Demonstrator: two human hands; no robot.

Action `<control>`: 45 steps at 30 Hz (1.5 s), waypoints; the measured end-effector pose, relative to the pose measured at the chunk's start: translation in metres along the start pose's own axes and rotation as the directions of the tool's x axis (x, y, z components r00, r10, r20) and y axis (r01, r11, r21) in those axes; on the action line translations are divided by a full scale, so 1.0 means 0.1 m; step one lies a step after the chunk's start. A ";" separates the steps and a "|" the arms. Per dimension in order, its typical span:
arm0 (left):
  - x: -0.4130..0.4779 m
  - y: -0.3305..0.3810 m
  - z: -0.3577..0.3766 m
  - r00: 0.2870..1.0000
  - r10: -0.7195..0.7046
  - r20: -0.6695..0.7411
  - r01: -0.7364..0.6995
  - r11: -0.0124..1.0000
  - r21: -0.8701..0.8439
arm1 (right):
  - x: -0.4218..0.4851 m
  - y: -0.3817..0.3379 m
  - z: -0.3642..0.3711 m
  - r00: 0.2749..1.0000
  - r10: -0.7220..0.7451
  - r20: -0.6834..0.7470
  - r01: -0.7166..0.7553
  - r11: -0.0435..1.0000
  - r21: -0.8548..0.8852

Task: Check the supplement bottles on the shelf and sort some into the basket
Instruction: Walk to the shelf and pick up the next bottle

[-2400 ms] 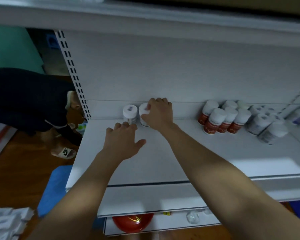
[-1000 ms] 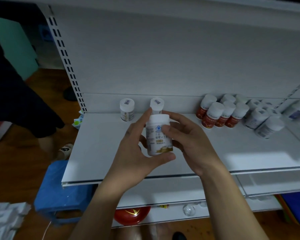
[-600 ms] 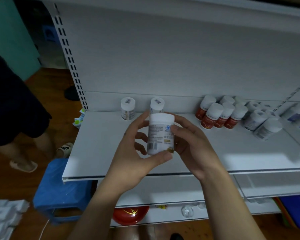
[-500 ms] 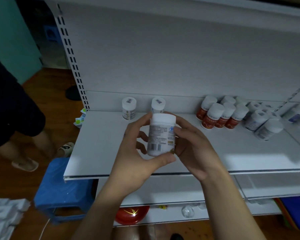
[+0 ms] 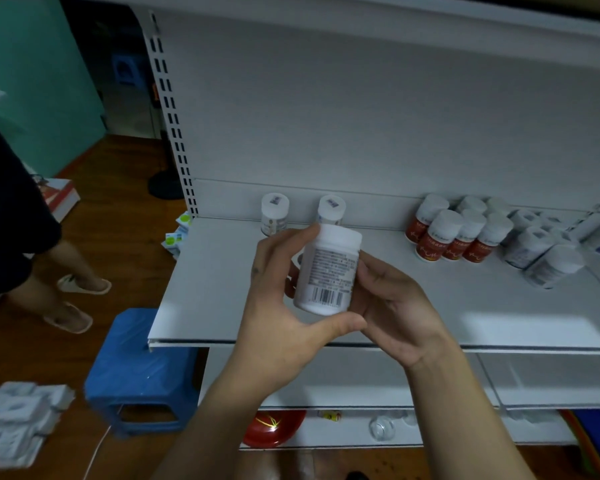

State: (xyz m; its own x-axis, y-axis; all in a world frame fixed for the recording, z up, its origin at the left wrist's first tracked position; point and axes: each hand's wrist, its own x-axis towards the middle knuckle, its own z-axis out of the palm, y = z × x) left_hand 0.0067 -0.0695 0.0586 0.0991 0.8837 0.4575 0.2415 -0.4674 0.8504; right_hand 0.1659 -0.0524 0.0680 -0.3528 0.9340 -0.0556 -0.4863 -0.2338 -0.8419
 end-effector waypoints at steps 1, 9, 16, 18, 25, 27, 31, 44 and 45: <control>0.00 0.01 0.00 1.000 0.005 0.001 -0.005 1.000 -0.001 | 0.00 0.00 0.01 1.000 -0.003 0.000 0.003 1.000 0.012; -0.04 0.04 -0.02 1.000 -0.013 0.015 0.014 1.000 -0.017 | -0.05 0.02 0.00 1.000 -0.019 0.009 0.019 0.999 0.048; -0.05 0.06 -0.01 0.994 -0.106 0.039 0.109 0.990 -0.085 | -0.06 0.01 -0.05 0.997 -0.054 -0.046 0.048 0.990 -0.132; -0.05 0.07 0.00 0.992 -0.119 0.044 0.123 0.988 -0.093 | -0.07 0.01 -0.07 0.997 -0.060 -0.040 0.054 0.989 -0.140; -0.05 0.10 -0.03 0.993 -0.043 0.111 0.068 0.970 -0.232 | -0.16 0.01 -0.08 0.994 -0.107 0.016 0.107 0.993 -0.055; -0.03 0.11 -0.05 0.991 -0.006 0.135 0.045 0.959 -0.282 | -0.18 -0.01 -0.07 0.992 -0.119 0.042 0.121 0.990 -0.074; -0.01 0.13 -0.08 0.981 0.023 0.193 0.036 0.954 -0.297 | -0.22 -0.05 -0.05 0.989 -0.137 0.063 0.143 0.984 -0.106; -0.07 0.16 0.01 0.964 0.012 0.264 0.060 0.963 -0.263 | -0.39 -0.12 -0.08 0.987 -0.160 0.011 0.160 0.974 -0.158; -0.08 0.16 0.02 0.964 -0.014 0.264 0.076 0.972 -0.224 | -0.39 -0.12 -0.09 0.987 -0.160 -0.016 0.156 0.975 -0.161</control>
State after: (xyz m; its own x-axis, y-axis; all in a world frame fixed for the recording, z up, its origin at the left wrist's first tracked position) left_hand 0.0118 -0.0843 0.0674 0.3473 0.8657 0.3605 0.0261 -0.3932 0.9191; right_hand 0.1928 -0.0833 0.0754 -0.2577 0.9635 0.0719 -0.4002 -0.0388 -0.9156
